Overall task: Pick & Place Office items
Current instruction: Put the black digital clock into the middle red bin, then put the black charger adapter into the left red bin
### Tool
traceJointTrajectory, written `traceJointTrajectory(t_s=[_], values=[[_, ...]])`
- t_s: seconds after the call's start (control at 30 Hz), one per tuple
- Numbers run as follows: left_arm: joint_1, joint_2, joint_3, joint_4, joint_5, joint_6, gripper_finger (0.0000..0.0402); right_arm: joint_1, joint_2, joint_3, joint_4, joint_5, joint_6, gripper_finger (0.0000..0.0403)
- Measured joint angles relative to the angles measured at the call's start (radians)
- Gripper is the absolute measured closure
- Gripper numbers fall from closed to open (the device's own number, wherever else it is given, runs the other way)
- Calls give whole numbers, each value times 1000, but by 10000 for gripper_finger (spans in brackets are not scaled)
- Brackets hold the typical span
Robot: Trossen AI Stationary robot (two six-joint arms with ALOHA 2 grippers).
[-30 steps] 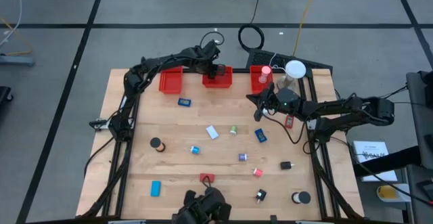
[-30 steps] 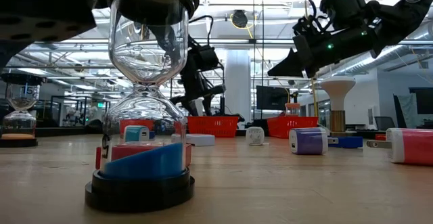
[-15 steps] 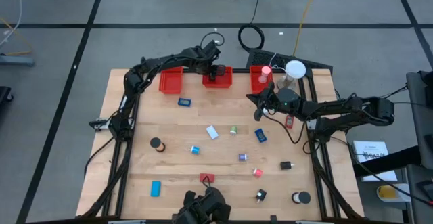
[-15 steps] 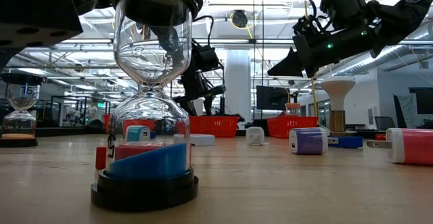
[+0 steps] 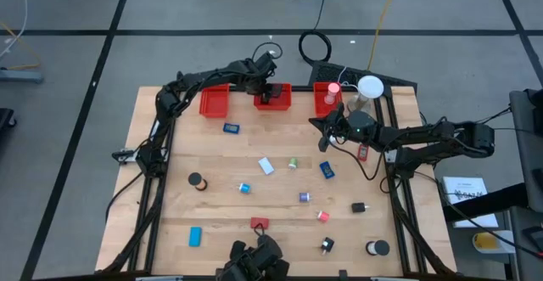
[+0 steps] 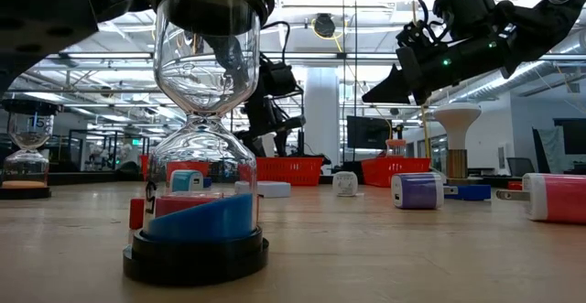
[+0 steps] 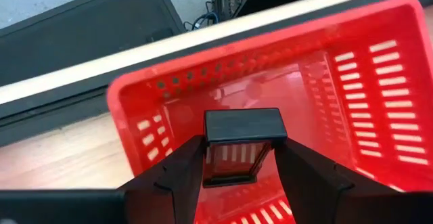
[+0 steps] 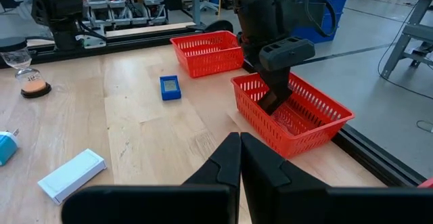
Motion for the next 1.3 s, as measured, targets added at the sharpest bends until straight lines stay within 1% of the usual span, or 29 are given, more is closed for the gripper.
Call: traceJointTrajectory(t_s=[0.27, 0.47, 0.53, 0.57, 0.63, 0.7, 0.77, 0.83, 0.93, 1.0, 1.2, 1.27, 1.3], values=[[-12, -38, 0, -26, 5, 28, 213, 0, 0, 0, 0, 0, 0, 399], [-20, -92, 0, -64, -1, 84, 179, 14, 0, 0, 1, 1, -1, 399], [-31, -118, 0, -110, -33, 144, 172, 19, 0, 0, 4, 1, -2, 399], [-45, -130, 0, -134, -72, 180, 173, 20, 0, 0, 4, 1, -2, 399], [-84, -158, -3, -166, -150, 248, 185, 23, 0, 0, 3, 0, -2, 399], [-132, -196, -24, -150, -187, 312, 208, 28, 0, 0, -1, 1, -1, 399], [-179, -240, -70, -80, -179, 373, 235, 37, 0, 0, -6, 0, -1, 399], [-220, -292, -149, 21, -129, 440, 265, 48, 0, 0, -7, 0, -1, 399], [-279, -383, -313, 221, -62, 479, 304, 68, 0, 0, -9, 0, -1, 399], [-312, -452, -444, 371, -29, 485, 327, 80, 0, 0, -8, 1, -1, 399], [-413, -627, -844, 884, -19, 501, 382, 115, 0, 0, -8, 2, -2, 399], [-434, -656, -935, 1018, -21, 477, 395, 122, 0, 0, -8, 2, 1, 399], [-440, -664, -969, 1057, -21, 459, 398, 126, 0, 0, -8, 2, 3, 399]])
